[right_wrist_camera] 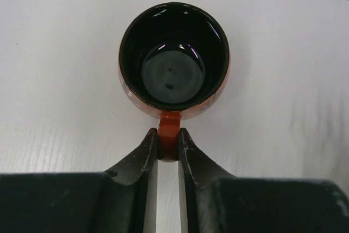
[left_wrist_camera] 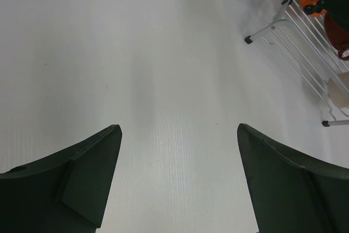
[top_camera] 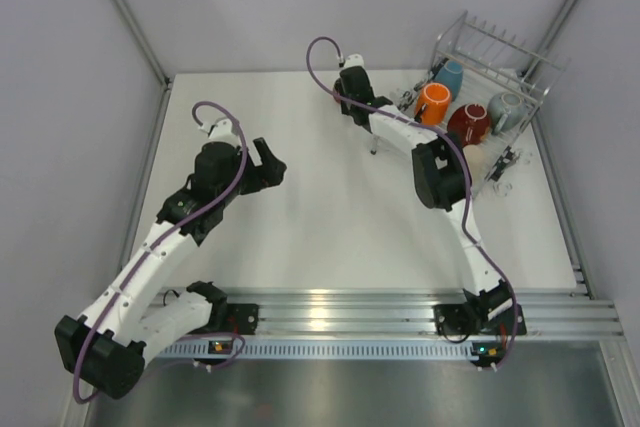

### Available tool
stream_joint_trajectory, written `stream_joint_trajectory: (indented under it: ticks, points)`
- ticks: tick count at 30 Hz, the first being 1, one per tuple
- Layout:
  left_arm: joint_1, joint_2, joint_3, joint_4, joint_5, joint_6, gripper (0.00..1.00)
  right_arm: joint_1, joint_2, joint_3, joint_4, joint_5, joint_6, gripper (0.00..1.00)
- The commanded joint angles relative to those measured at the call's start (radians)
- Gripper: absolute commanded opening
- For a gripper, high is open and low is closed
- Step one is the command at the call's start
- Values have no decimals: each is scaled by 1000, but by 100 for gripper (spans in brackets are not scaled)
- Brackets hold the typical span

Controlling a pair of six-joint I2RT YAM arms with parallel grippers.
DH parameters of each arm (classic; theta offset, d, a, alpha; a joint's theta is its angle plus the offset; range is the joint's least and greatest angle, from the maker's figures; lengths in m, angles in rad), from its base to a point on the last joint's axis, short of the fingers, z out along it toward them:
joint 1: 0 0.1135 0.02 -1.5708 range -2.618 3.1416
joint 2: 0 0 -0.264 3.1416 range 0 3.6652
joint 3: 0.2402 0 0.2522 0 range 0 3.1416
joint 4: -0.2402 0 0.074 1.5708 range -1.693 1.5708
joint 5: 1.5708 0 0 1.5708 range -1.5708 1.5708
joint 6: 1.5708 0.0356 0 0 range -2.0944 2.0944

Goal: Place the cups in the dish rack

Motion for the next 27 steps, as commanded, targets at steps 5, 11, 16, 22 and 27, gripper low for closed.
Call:
stream_joint_trajectory:
  ticks: [5,11,16,22,27]
  points:
    - [40,31,100,-82,-157,-28,92,32,-156,-126,99,-12,-7,0]
    - [152,122,167,-79,-71,-66,89,105,-391,-480,250,15,104,0]
    - [160,142,144,-34,-57,-76,88,228,-496,-686,293,76,164,0]
    - [163,140,71,39,-22,-97,86,349,-594,-864,390,126,171,0]
    - [186,152,0,105,56,-158,82,421,-637,-938,428,150,191,0]
